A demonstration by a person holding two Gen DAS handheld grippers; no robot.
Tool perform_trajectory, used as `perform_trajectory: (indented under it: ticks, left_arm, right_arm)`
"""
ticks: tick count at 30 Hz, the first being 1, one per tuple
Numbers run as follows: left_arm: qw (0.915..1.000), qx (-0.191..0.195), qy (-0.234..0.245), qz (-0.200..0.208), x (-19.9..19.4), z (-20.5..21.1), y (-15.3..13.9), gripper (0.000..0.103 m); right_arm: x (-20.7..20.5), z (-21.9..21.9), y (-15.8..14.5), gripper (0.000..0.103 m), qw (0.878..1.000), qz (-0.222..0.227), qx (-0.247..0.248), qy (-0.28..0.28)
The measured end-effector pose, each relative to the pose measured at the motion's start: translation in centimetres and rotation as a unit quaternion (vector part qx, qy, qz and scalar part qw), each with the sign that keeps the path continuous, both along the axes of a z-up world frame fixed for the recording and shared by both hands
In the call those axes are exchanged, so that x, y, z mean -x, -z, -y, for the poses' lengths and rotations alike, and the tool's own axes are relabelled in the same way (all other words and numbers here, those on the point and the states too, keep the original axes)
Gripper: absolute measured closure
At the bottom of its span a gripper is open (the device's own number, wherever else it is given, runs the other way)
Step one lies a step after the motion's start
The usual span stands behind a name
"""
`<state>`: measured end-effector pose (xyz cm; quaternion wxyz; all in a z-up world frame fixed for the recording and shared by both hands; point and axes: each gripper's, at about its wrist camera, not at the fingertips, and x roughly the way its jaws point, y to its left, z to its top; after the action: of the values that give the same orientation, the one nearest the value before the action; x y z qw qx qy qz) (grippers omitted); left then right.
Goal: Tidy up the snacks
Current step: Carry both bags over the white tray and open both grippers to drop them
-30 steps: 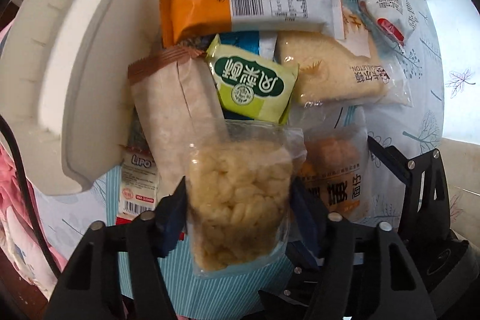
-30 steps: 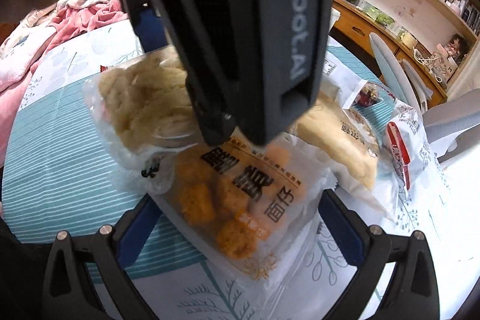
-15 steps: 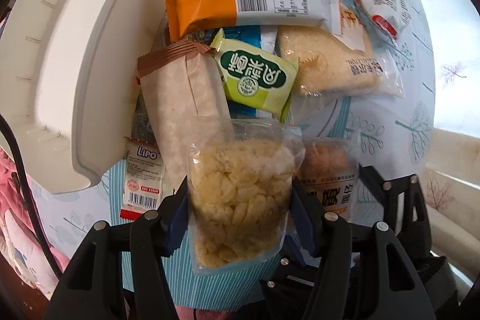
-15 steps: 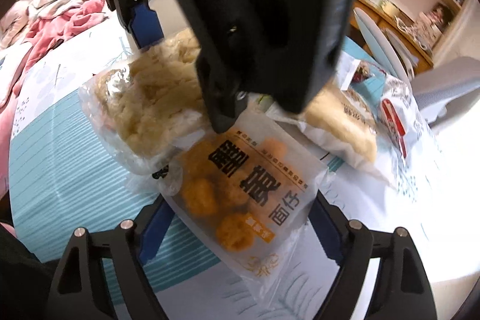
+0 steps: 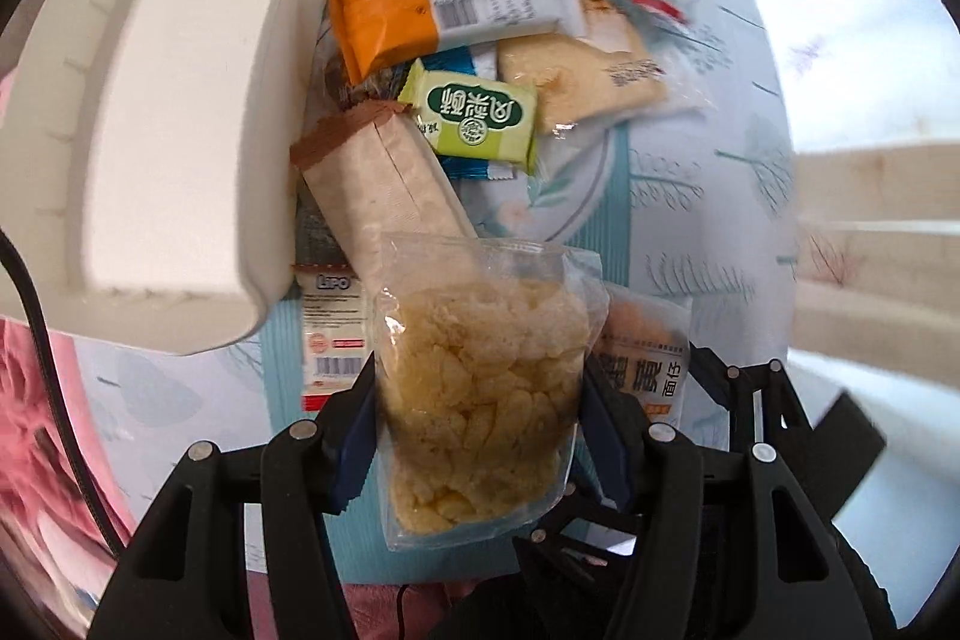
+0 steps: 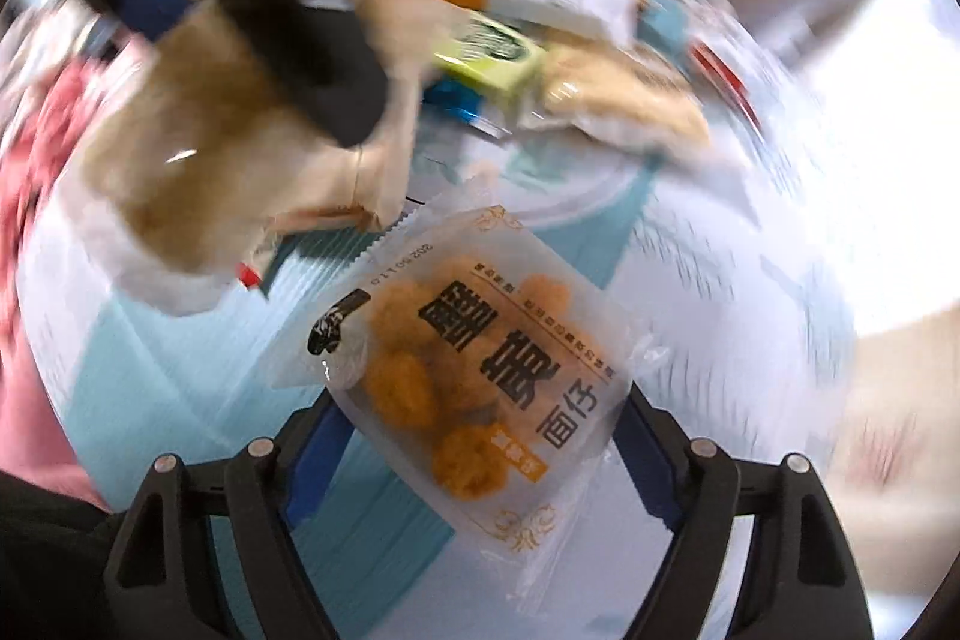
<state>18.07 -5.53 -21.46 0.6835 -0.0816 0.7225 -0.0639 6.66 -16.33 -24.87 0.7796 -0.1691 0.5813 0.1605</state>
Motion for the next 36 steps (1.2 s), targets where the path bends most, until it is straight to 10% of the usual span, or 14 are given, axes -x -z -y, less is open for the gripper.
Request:
perform_trajectory:
  ticks: [9, 21, 26, 36]
  left_arm:
    - [0.9943, 0.014, 0.091, 0.054, 2.8, -0.7, -5.9, 0.044]
    - [0.9819, 0.036, 0.118, 0.143, 3.7, -5.8, -11.4, 0.044]
    - [0.9799, 0.050, 0.095, 0.169, 3.3, -9.2, -12.5, 0.044]
    - [0.9734, 0.065, 0.016, 0.219, 3.5, -17.0, -12.9, 0.044]
  right_arm:
    - [1.4, 0.0, -3.0, 0.021, 0.976, -0.021, -0.048, 0.210]
    - [0.1, 3.1, -6.5, 0.021, 0.893, -0.058, -0.154, 0.419]
    - [-1.3, 1.0, -9.0, 0.021, 0.889, -0.040, -0.186, 0.417]
    - [-4.2, -6.2, -13.3, 0.021, 0.918, -0.004, -0.215, 0.332]
